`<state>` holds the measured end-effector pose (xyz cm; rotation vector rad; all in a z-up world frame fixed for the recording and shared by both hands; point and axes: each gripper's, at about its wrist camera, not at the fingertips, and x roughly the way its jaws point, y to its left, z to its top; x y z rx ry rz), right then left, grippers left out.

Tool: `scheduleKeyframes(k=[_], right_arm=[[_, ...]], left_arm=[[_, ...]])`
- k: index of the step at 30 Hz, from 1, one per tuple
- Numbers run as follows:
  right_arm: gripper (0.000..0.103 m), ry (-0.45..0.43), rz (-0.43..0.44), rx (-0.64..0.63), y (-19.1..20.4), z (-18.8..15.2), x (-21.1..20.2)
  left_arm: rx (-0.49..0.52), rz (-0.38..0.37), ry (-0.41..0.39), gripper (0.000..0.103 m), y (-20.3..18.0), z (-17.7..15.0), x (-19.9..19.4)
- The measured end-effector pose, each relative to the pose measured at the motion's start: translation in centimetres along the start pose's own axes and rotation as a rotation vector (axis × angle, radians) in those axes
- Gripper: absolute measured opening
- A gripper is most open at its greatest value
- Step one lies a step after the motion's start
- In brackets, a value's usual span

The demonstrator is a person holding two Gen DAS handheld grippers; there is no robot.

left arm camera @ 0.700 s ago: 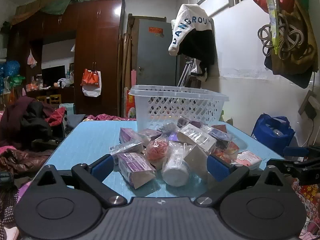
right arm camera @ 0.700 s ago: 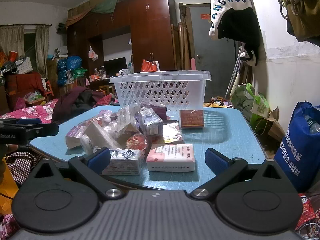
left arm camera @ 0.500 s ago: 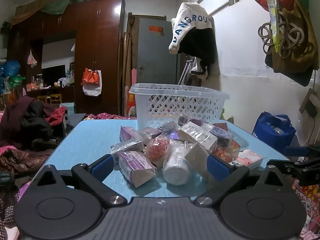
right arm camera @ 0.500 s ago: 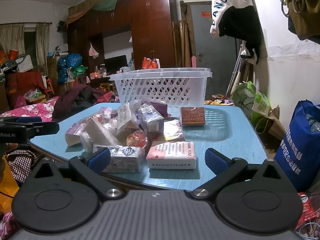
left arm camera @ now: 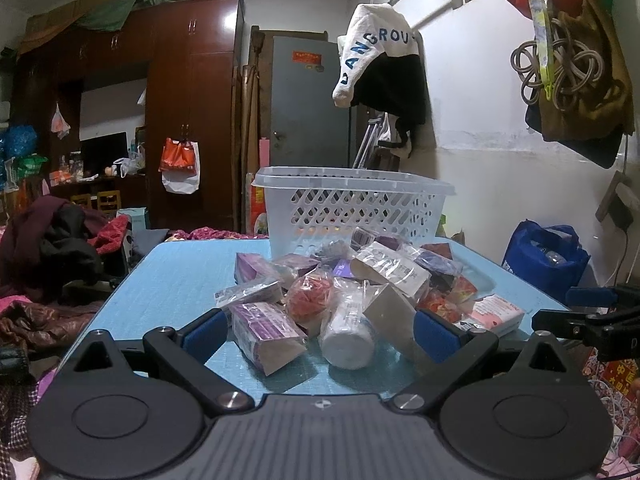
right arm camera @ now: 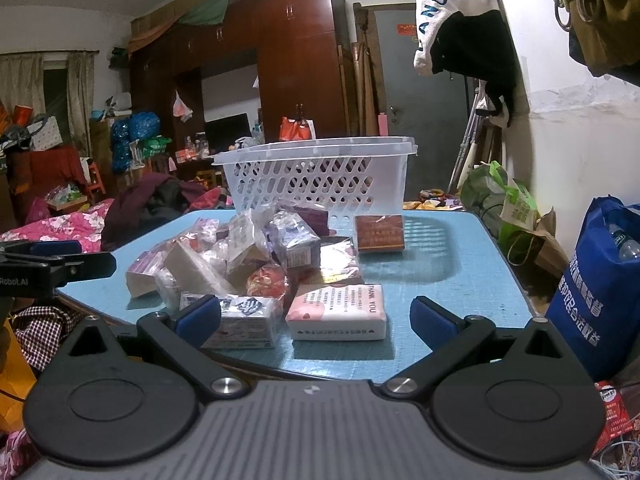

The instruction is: Organize objects

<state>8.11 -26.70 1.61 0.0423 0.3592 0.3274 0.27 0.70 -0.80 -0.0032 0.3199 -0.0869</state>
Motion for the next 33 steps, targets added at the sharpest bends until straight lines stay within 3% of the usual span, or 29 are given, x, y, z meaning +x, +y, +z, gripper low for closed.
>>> scheduleKeyframes(k=[17,19,22,26,29,31,33], right_arm=[[0.103,0.006,0.003,-0.003,0.0,0.0,0.1],[0.103,0.008,0.003,-0.003,0.0,0.0,0.1],[0.103,0.003,0.010,0.002,0.0,0.0,0.1],[0.103,-0.071,0.032,0.038,-0.4,-0.2,-0.3],[0.103,-0.162,-0.005,0.087,-1.4,-0.7,-0.7],[0.103,-0.109,-0.051,0.090,-1.6,-0.8,-0.1],[0.103,-0.050,-0.031,0.071,-1.7,-1.1,1.0]], left_arm=[[-0.030,0.025,-0.047,0.103,0.8,0.0,0.8],[-0.052,0.002,-0.056,0.103,1.0,0.2,0.8],[-0.009,-0.031,-0.028,0.103,0.8,0.3,1.0],[0.072,0.031,-0.019,0.103,0.1,0.2,1.1],[0.048,0.042,-0.037,0.103,1.3,0.2,1.2],[0.029,0.037,-0.023,0.103,2.3,-0.1,1.7],[0.016,0.026,-0.013,0.102,3.0,-0.8,2.2]])
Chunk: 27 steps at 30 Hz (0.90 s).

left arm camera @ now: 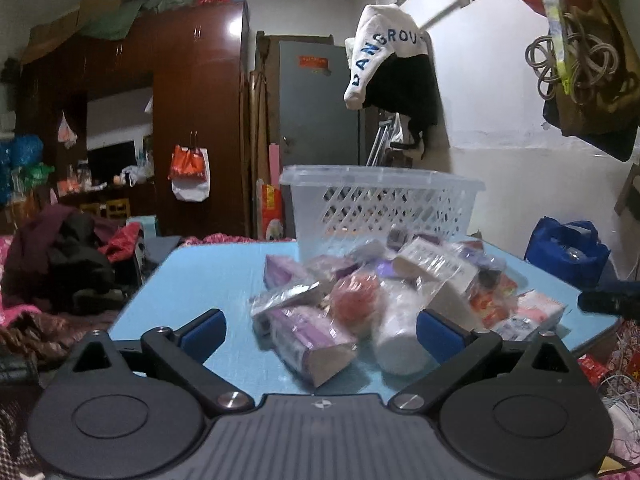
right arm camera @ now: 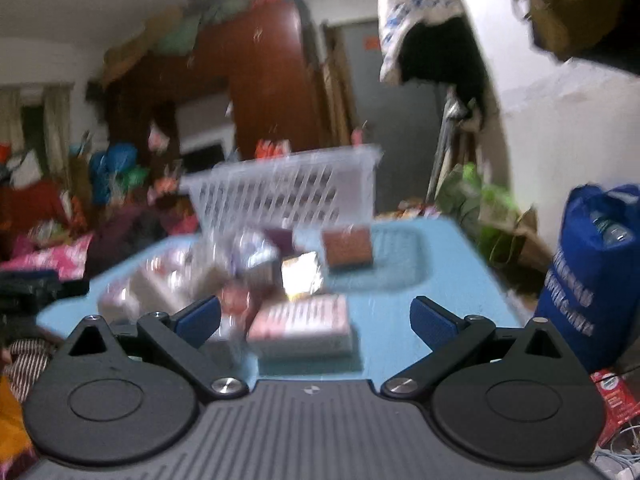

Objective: Organize objects
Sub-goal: 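Grasp the white THANK YOU box with the right tool while the left tool grasps a purple box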

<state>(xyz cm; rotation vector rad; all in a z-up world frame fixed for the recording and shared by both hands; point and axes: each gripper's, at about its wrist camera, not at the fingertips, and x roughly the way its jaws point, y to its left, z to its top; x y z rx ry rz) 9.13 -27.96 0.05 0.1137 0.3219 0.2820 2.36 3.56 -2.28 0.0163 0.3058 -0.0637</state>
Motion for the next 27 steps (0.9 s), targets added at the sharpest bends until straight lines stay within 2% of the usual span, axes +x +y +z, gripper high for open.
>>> scheduleKeyframes(k=[5,10,15,19,22,23,24,26,27], right_arm=[[0.103,0.087,-0.002,-0.032,0.3,-1.6,2.6],[0.102,0.086,-0.002,-0.036,0.1,-2.2,2.8],[0.092,0.080,-0.016,-0.067,0.2,-2.2,3.0],[0.089,0.072,-0.027,-0.099,0.6,-2.1,4.0],[0.081,0.063,-0.030,-0.117,1.1,-2.0,4.7],[0.075,0.062,-0.030,-0.128,1.3,-2.1,4.7],[0.075,0.059,-0.029,-0.133,1.5,-2.1,4.7],[0.075,0.058,-0.032,-0.139,1.7,-2.2,4.7],[0.075,0.058,-0.031,-0.141,1.7,-2.2,4.6]], left_arm=[[0.011,-0.021,0.038,0.098,0.1,-1.6,1.5],[-0.002,0.003,0.050,0.095,0.1,-2.1,2.6],[-0.007,0.055,0.044,0.095,0.1,-2.2,3.6],[-0.023,0.072,0.050,0.095,0.6,-2.4,4.2],[-0.027,0.097,0.052,0.095,0.4,-2.1,5.1],[-0.020,0.107,0.050,0.095,0.3,-2.0,5.3],[-0.011,0.116,0.049,0.095,0.0,-2.1,5.4],[-0.012,0.115,0.050,0.089,0.0,-2.3,5.6],[-0.012,0.103,0.049,0.076,0.0,-2.4,5.4]])
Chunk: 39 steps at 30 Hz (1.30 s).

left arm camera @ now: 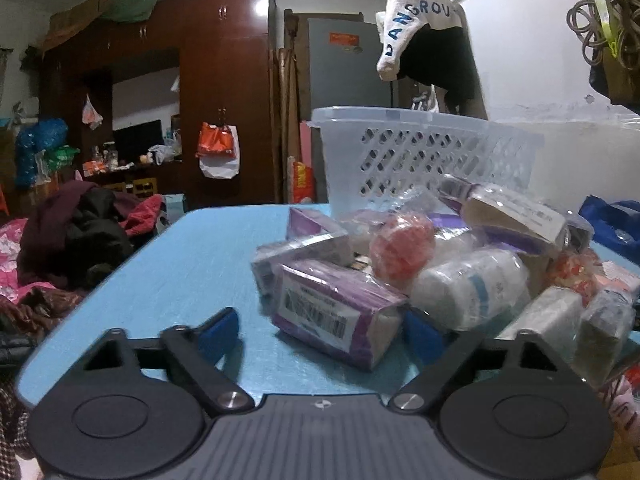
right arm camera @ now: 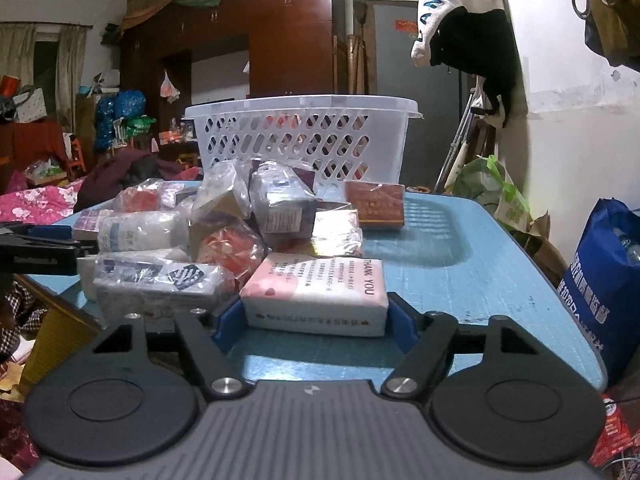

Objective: Organize objects
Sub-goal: 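Grasp the white THANK YOU box with the right tool while the left tool grasps a purple box, then carry both boxes over the white basket and open both tools to drop them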

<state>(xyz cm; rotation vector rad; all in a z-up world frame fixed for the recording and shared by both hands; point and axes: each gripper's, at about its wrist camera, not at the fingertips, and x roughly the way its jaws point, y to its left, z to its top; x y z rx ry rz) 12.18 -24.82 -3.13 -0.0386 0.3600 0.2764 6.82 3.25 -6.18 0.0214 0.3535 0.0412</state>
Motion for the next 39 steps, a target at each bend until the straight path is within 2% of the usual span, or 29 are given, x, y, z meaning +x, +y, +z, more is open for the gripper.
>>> scheduleKeyframes(k=[1,5,10,14,17,20,24,27,31,35,36,37,38,39], right_arm=[[0.075,-0.001,-0.001,0.002,-0.1,-0.1,-0.2],[0.075,-0.013,-0.010,0.016,-0.5,0.0,-0.7],[0.075,-0.035,-0.016,0.042,-1.3,0.4,-1.5],[0.075,-0.056,-0.019,0.051,-1.8,1.1,-1.9],[0.075,-0.075,-0.017,0.043,-2.2,2.5,-1.9],[0.075,-0.118,-0.015,0.031,-2.6,5.5,-1.6],[0.075,-0.191,0.020,0.018,-2.8,11.9,0.9],[0.075,-0.190,0.030,-0.010,-2.8,16.0,4.8],[0.075,-0.132,0.025,-0.043,-3.1,18.9,10.1],[0.075,-0.070,0.025,-0.060,-3.6,18.7,13.0],[0.076,-0.072,0.020,-0.063,-3.7,18.6,13.1],[0.078,-0.082,0.018,-0.070,-3.8,18.5,13.2],[0.093,-0.086,0.020,-0.074,-3.8,18.6,13.2],[0.103,-0.079,0.022,-0.065,-3.8,18.5,13.1]], left_arm=[[0.005,-0.002,-0.009,0.073,-0.1,0.0,-0.3],[0.024,0.017,-0.043,0.073,-0.1,-0.1,-1.1],[-0.032,-0.044,-0.070,0.073,1.3,0.5,-2.0],[-0.049,-0.059,-0.103,0.073,1.6,1.5,-2.3],[-0.068,-0.097,-0.116,0.073,1.8,3.2,-2.3],[-0.056,-0.126,-0.167,0.073,1.4,7.3,-1.9],[-0.029,-0.171,-0.177,0.073,-0.3,14.2,1.3],[-0.030,-0.186,-0.134,0.073,-1.7,18.3,5.7],[-0.048,-0.160,-0.012,0.072,-2.8,20.4,11.4],[-0.036,-0.172,0.024,0.073,-3.4,20.2,13.6],[-0.038,-0.159,0.013,0.074,-3.4,20.1,13.7],[-0.032,-0.145,0.006,0.085,-3.6,20.1,14.0],[-0.027,-0.129,0.013,0.093,-3.7,20.1,14.3],[-0.028,-0.115,0.019,0.102,-3.5,19.9,14.2]])
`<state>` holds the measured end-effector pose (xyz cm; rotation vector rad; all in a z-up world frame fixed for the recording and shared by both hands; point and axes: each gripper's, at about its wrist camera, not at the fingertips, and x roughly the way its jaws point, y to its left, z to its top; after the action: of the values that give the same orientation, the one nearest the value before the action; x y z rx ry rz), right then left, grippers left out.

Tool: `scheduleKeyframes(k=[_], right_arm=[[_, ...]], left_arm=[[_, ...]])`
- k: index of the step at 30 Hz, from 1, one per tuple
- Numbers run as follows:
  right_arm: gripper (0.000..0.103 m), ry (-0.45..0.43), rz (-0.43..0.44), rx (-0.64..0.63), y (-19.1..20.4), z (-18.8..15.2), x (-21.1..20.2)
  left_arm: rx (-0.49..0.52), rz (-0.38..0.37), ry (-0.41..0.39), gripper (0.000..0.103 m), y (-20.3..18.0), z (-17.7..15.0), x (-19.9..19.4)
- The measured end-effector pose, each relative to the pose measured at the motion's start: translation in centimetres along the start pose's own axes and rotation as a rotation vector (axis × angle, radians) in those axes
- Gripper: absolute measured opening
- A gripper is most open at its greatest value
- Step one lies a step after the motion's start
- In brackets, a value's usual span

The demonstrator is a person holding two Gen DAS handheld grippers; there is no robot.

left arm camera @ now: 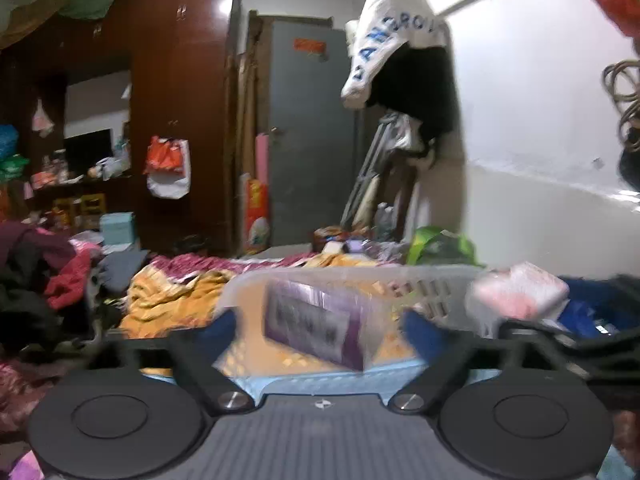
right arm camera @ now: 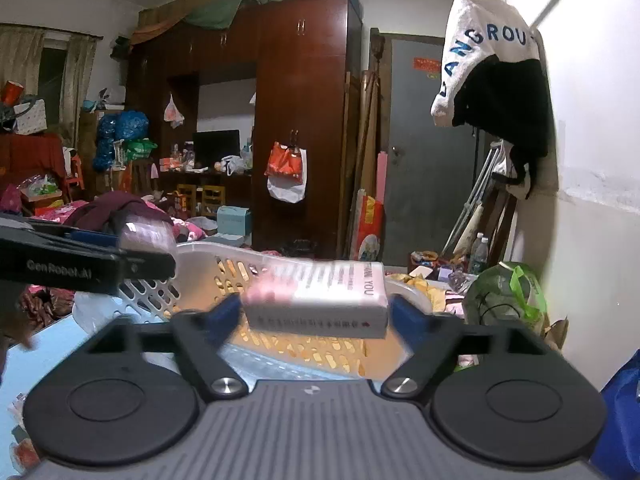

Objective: Organize objects
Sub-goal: 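Carry both boxes over the white basket and open both tools to drop them, then grasp the white printed box with the right tool while the left tool grasps a white paper-wrapped item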

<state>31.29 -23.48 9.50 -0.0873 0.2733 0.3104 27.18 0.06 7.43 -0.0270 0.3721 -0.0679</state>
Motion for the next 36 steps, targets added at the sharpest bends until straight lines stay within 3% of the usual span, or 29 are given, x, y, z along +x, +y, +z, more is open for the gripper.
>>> scheduleKeyframes(k=[5,10,14,16,19,23,25,26,31,36], right_arm=[[0.103,-0.014,0.040,0.065,-0.8,-1.7,-4.5],[0.103,0.007,0.061,0.182,-0.6,-8.7,-11.8],[0.103,0.019,0.097,0.181,2.5,-14.8,-16.6],[0.103,0.028,0.148,0.180,4.2,-16.6,-17.6],[0.103,0.071,0.240,0.133,6.6,-16.9,-16.3],[0.103,0.055,0.207,0.088,8.0,-16.7,-14.1],[0.091,0.045,0.211,0.090,7.9,-16.8,-13.7],[0.074,0.040,0.204,0.080,7.8,-16.8,-13.8],[0.075,0.018,0.150,0.085,5.8,-17.5,-15.9],[0.075,-0.010,0.109,0.132,3.8,-17.5,-16.8]], left_arm=[[-0.036,-0.035,-0.070,0.102,1.8,-1.9,-5.0],[-0.024,-0.085,-0.096,0.103,2.4,-10.0,-13.4],[-0.084,-0.145,-0.121,0.103,2.9,-16.0,-18.2],[-0.061,-0.183,-0.115,0.103,2.3,-17.6,-19.4],[0.023,-0.194,-0.098,0.101,1.0,-18.2,-19.6],[0.010,-0.213,-0.084,0.101,0.8,-18.7,-19.0],[0.026,-0.207,-0.066,0.101,0.4,-19.5,-18.9],[0.036,-0.197,-0.063,0.101,0.1,-19.7,-18.7],[0.021,-0.206,-0.043,0.101,-2.0,-20.7,-18.1],[0.070,-0.143,-0.011,0.101,-5.0,-21.4,-16.2]])
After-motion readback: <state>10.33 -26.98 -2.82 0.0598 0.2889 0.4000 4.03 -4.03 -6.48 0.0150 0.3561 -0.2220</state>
